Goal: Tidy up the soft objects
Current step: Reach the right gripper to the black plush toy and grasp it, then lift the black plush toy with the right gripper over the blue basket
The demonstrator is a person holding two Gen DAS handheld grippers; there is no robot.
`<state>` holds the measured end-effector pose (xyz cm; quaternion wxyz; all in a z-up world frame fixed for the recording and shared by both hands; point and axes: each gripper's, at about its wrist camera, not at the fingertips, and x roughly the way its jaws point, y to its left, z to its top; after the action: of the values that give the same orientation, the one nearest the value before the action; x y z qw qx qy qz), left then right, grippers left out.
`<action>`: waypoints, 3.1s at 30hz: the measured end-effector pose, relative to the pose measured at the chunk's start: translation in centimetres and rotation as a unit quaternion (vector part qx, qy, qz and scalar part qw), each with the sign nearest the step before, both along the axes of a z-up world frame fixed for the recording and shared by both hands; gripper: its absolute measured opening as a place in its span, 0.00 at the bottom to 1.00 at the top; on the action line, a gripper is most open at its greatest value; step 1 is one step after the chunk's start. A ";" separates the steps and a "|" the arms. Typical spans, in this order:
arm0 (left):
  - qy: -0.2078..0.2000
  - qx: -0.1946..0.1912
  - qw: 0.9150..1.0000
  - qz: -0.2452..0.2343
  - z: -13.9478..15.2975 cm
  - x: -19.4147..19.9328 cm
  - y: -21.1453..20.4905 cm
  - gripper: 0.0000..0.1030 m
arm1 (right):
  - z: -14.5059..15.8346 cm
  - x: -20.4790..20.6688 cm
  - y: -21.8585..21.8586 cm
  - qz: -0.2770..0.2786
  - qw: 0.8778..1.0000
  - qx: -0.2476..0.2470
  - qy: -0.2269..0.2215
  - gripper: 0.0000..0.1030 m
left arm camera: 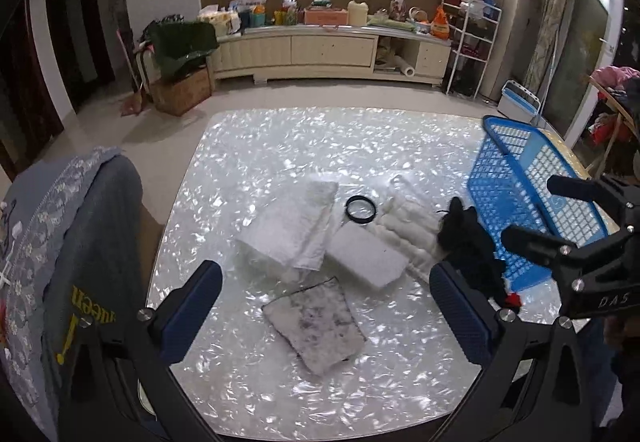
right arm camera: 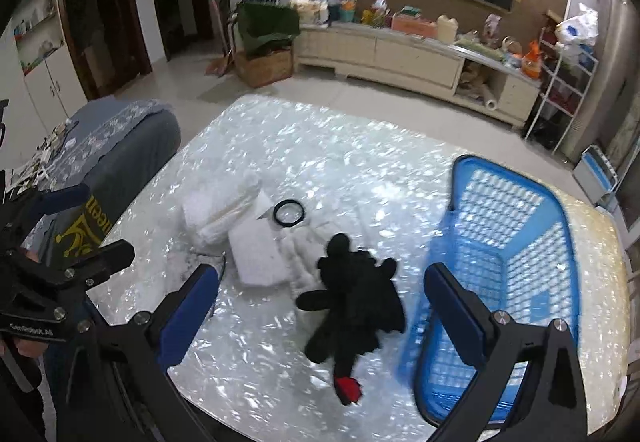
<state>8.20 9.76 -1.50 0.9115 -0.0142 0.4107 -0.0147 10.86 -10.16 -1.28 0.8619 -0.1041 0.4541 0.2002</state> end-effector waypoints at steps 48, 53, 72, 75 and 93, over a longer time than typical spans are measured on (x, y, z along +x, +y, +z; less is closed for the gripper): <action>0.063 -0.031 0.997 -0.015 -8.1 3.0 3.4 1.00 | -6.1 2.7 1.5 -0.076 0.988 -0.126 0.055 0.47; 0.063 -0.024 0.998 -0.007 -7.3 2.2 3.3 1.00 | -3.7 1.5 1.5 -0.051 0.993 -0.097 0.048 0.47; 0.072 0.009 0.997 -0.008 -5.1 1.1 0.9 1.00 | 3.4 0.5 -6.0 -0.043 0.999 0.002 0.029 0.47; 0.075 0.016 0.997 -0.016 -5.3 1.1 0.6 1.00 | 4.0 1.2 -7.8 -0.056 0.998 0.013 0.027 0.47; 0.120 0.045 0.990 -0.050 -9.9 1.5 0.3 0.86 | 3.8 5.2 -12.3 -0.121 0.992 -0.019 0.022 0.47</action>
<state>9.68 10.10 -11.39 0.8534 0.0456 0.5178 -0.0399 16.11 -22.45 2.48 0.8676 -0.0605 0.4856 0.0880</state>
